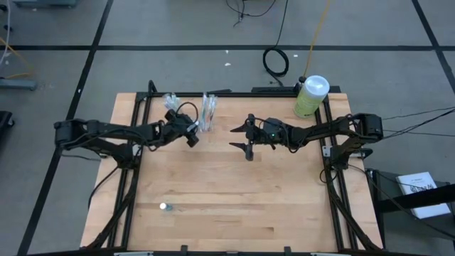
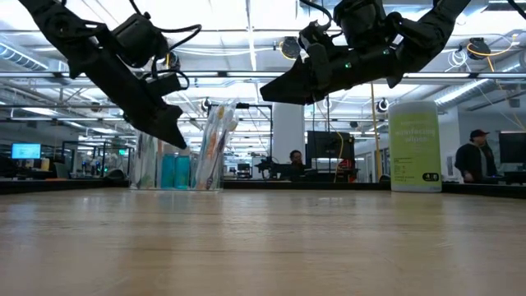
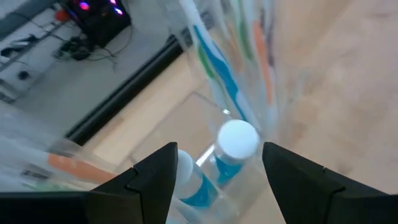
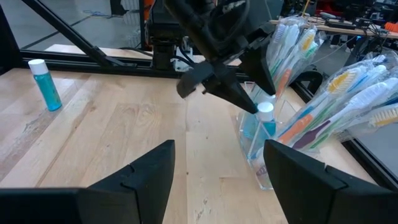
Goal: Pick & Place toothbrushing station
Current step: Adjust the mouthwashes in the transparent organizer, then put the blue mouthwash into the transparent organizer
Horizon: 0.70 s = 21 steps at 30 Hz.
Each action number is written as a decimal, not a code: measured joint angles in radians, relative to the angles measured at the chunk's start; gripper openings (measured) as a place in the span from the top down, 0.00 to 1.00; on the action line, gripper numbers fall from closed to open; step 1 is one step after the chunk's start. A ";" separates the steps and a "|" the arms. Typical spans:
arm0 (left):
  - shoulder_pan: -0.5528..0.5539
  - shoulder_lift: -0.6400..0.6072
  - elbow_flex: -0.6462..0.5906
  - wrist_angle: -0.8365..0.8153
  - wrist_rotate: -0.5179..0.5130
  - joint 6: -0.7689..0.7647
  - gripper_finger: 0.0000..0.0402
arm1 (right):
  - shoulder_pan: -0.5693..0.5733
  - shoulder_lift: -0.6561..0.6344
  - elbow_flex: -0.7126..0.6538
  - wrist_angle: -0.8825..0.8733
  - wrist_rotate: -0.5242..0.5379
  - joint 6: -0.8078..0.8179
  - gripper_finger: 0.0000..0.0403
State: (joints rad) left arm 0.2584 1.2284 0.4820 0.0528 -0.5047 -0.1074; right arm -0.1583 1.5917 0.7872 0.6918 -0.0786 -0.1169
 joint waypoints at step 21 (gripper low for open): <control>0.001 0.022 0.000 0.055 -0.125 0.024 0.40 | 0.000 0.000 0.000 0.000 0.000 0.000 0.41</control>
State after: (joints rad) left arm 0.2592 1.2503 0.4820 0.1081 -0.6300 -0.0834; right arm -0.1585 1.5917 0.7872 0.6918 -0.0784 -0.1165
